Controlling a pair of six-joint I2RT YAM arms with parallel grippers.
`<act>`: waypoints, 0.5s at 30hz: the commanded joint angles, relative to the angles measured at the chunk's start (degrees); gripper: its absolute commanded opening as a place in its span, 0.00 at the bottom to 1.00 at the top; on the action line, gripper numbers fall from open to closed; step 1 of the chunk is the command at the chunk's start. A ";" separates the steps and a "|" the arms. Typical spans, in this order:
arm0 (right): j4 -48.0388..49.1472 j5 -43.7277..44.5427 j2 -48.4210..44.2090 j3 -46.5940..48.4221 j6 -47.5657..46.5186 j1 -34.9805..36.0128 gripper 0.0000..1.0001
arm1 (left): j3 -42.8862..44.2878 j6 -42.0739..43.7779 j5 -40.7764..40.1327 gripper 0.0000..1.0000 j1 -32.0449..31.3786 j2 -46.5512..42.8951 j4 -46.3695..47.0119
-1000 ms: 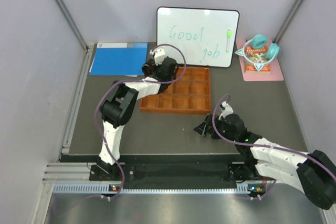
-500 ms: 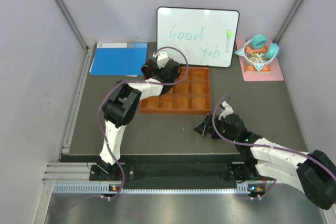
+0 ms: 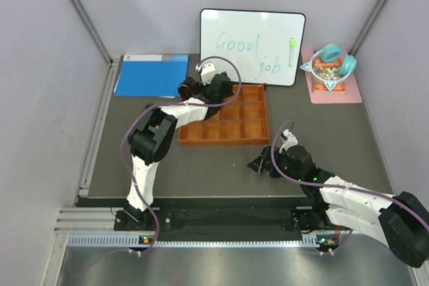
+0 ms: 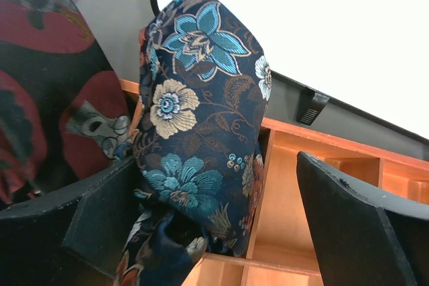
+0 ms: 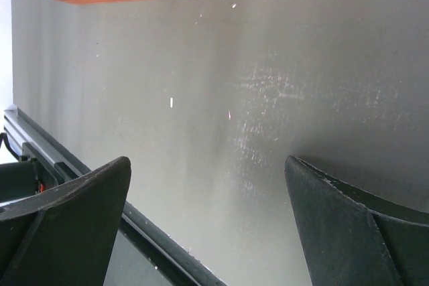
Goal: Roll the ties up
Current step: Place the tie in the storage box.
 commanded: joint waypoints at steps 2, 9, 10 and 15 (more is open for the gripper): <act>-2.02 -0.25 -0.25 -1.59 -1.20 0.21 0.99 | 2.17 0.06 -3.66 0.99 0.42 -5.45 -4.09; -1.85 -0.33 -0.34 -1.59 -1.28 0.21 0.99 | 3.04 0.59 -4.55 0.99 -0.02 -9.23 -5.41; -1.85 -0.33 -0.34 -1.59 -1.28 0.21 0.99 | 3.66 0.68 -4.64 0.99 -0.10 -9.67 -5.41; -1.93 -0.33 -0.34 -1.68 -1.28 0.21 0.99 | 5.16 2.52 -4.37 0.99 -0.28 -13.53 -9.27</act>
